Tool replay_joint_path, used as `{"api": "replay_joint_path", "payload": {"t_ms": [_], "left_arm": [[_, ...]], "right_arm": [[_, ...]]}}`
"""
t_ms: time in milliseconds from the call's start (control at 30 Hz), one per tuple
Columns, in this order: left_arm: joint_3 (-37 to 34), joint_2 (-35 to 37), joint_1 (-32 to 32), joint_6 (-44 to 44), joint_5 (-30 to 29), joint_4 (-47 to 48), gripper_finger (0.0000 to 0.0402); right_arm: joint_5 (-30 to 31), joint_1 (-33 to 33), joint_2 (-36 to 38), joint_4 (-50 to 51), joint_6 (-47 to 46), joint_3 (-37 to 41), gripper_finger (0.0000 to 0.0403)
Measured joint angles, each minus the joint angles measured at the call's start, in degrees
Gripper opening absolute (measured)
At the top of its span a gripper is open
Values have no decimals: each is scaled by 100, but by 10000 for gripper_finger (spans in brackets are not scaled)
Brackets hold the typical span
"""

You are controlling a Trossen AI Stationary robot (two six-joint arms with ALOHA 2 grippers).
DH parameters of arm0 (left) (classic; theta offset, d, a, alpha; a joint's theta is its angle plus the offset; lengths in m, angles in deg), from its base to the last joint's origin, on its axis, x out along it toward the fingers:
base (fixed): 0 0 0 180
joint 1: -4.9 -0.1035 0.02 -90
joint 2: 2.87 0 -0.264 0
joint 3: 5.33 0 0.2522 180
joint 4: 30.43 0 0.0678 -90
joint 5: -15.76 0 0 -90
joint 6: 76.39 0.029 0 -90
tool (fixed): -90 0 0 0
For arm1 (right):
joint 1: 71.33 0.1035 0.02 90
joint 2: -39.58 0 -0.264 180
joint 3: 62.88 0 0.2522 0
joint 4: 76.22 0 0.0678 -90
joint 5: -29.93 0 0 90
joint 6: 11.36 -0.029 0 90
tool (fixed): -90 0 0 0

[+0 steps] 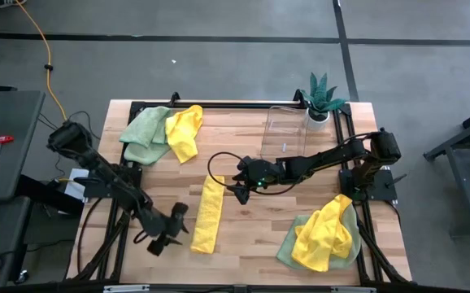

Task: Fold microfiber towels
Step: Fold the middle yellow microfiber towel

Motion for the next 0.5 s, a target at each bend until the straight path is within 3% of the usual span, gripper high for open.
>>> {"api": "replay_joint_path", "payload": {"t_ms": [233,500], "left_arm": [[709,-902,289,1980,-608,100,181],[1095,-1746,307,2812,-642,80,181]], "right_arm": [[-2,0,0,178,0,0,232],[-9,0,0,240,-17,0,232]]}}
